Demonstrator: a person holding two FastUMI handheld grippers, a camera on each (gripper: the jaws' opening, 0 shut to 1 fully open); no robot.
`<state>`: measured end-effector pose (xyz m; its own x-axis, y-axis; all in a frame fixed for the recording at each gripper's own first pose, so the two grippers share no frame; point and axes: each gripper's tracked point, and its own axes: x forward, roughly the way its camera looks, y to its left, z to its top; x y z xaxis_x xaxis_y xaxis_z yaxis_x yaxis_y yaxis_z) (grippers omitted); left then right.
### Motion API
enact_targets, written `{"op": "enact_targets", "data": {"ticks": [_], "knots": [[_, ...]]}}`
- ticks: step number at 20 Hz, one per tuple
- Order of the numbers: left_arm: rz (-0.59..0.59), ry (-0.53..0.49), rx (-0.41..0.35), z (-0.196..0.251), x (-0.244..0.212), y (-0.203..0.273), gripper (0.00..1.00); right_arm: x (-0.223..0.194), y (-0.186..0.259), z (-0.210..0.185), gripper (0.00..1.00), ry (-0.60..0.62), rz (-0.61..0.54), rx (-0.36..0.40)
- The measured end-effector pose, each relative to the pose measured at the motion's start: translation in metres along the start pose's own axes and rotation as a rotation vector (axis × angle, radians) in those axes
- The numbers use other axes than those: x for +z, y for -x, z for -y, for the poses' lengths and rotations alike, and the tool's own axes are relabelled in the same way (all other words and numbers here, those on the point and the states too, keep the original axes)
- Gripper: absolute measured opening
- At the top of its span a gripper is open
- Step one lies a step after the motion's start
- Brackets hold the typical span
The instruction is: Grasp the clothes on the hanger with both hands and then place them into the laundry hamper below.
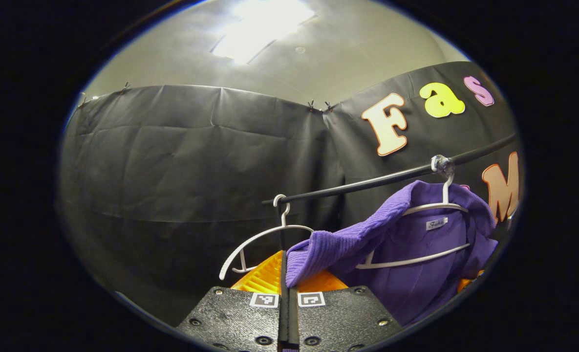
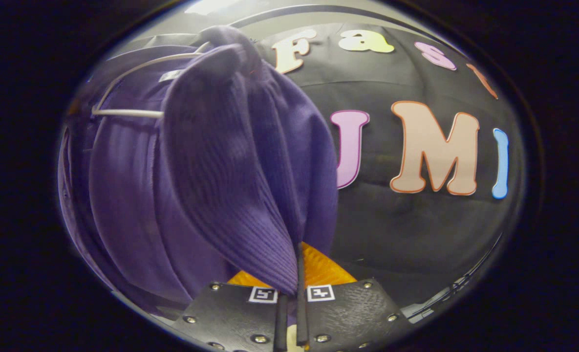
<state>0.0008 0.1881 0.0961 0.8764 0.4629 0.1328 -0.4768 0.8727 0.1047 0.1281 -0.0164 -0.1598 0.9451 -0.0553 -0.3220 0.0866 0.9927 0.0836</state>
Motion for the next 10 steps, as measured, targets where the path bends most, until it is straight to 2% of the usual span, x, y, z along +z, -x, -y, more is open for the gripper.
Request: {"op": "enact_targets", "data": {"ticks": [1,2,6,10], "knots": [[0.001,0.002,0.002,-0.001,0.001,-0.001,0.02,0.005,-0.002,0.008,0.07,-0.001,0.012,-0.014],[0.004,0.002,0.004,-0.004,0.001,-0.003,0.0,0.012,-0.004,0.015,0.11,-0.001,0.021,-0.026],[0.025,-0.016,0.016,-0.012,0.007,-0.012,0.02,0.036,-0.01,0.042,0.11,0.013,0.073,-0.072],[0.037,-0.031,0.02,-0.018,0.009,-0.022,0.0,0.064,-0.018,0.067,0.08,0.022,0.127,-0.108]]}}
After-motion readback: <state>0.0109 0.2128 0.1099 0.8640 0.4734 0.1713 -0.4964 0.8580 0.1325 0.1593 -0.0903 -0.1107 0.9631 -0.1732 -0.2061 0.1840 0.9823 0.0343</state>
